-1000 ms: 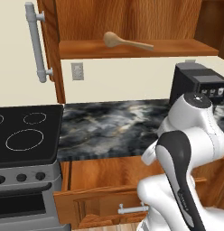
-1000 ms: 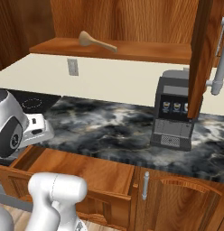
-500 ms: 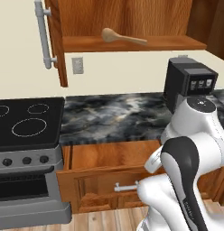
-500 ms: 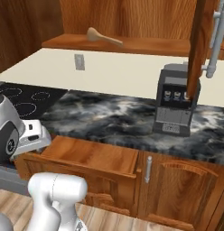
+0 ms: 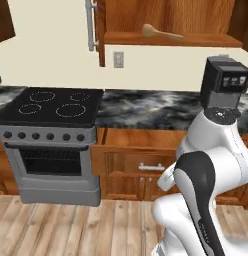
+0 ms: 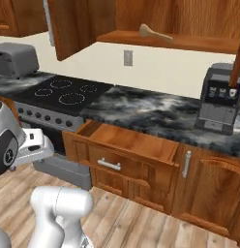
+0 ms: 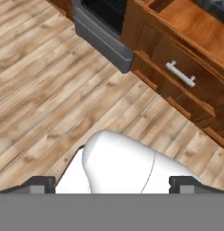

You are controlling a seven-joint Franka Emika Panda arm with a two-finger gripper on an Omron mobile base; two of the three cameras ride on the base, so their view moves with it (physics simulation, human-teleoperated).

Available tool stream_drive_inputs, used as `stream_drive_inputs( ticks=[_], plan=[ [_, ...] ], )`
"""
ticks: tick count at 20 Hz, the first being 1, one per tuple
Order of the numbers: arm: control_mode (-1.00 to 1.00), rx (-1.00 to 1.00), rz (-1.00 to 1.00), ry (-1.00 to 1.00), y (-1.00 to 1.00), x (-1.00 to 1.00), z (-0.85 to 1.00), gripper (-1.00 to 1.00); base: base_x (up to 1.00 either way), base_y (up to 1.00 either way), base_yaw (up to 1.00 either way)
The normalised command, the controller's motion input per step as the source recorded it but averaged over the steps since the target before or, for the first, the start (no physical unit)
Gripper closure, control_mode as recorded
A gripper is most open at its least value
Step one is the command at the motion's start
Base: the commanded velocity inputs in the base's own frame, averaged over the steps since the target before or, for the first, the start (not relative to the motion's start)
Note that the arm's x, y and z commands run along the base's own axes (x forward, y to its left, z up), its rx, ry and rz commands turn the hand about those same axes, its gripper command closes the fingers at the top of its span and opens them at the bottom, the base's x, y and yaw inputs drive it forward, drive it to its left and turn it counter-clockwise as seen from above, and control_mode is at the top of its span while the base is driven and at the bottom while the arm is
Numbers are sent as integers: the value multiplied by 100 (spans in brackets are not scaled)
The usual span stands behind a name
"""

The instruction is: Organize the utensils by type. Pick up the wooden spoons from the counter and place them in the open cabinet. Then pick up the metallic utensils from the counter and place them in the open drawer.

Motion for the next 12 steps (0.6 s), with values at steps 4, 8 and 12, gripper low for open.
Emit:
stream_drive_inputs(
  ticks=[4,8,12],
  plan=[
    [100,0,0,0,0,0,0,-100,-43,-9,100],
    [100,0,0,0,0,0,0,-100,-19,-7,100],
    [100,0,0,0,0,0,0,-100,-5,0,100]
  ],
)
